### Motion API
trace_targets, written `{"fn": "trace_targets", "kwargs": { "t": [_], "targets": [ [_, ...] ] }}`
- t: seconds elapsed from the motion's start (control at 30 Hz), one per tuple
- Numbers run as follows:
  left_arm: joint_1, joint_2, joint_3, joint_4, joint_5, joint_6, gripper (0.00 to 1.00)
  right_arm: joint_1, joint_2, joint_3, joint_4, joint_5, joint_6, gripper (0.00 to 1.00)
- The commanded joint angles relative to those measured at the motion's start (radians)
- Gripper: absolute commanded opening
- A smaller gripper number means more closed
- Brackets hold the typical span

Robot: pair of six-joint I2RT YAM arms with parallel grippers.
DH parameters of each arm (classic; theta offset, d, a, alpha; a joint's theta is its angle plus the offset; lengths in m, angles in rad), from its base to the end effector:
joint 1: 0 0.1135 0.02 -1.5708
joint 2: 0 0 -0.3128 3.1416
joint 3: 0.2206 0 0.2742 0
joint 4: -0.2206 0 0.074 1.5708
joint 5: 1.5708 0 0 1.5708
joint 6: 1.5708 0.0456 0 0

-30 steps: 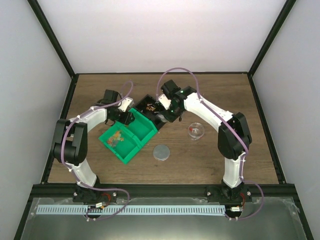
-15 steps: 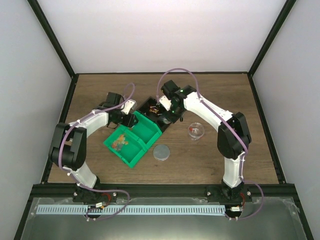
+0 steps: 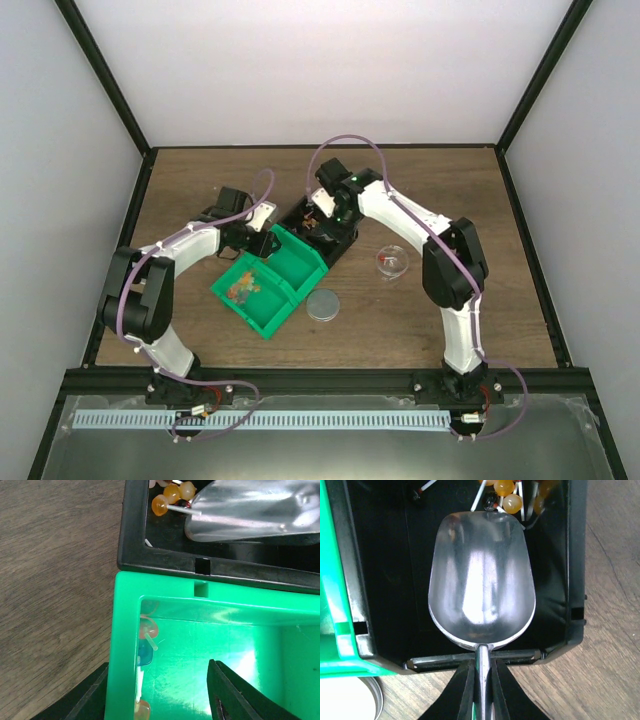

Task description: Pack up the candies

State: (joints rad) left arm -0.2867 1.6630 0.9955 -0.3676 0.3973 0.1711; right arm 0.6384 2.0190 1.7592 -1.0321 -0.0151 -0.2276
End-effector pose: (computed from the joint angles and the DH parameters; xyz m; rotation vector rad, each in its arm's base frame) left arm 0.3358 -0.1174 0.2067 0.7233 2.4771 -0.5587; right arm 0.3710 0.2761 0.2697 -1.2069 2.6037 0.1034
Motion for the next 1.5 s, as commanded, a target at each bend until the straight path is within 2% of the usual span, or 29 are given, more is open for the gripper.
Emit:
{"fn": "trace_targets", "kwargs": {
  "t": [0.0,0.33,0.73,1.23,1.47],
  "targets": [
    [-0.007,-0.030,-0.008,0.012,0.017,0.005,0.51,0.002,0.059,0.003,-0.021,0.008,-0.005,0.01],
    [-0.008,-0.007,0.010,0.010,0.017,0.022,0.50,0.000,0.099,-0.065,0.118,-0.034,0.039,0.01],
    [-0.008,0.015,0.017,-0.014,0.003,0.046,0.50,-0.003,-0.094,-0.479,0.644,-0.116,0.047,0.01],
    [0.015,0.071,0.082,-0.079,0.012,0.066,0.51,-0.069,-0.249,-0.706,1.095,-0.238,0.139,0.01],
    [0.017,0.085,0.105,-0.099,0.011,0.078,0.52,-0.114,-0.269,-0.777,1.210,-0.259,0.180,0.01]
  ]
}}
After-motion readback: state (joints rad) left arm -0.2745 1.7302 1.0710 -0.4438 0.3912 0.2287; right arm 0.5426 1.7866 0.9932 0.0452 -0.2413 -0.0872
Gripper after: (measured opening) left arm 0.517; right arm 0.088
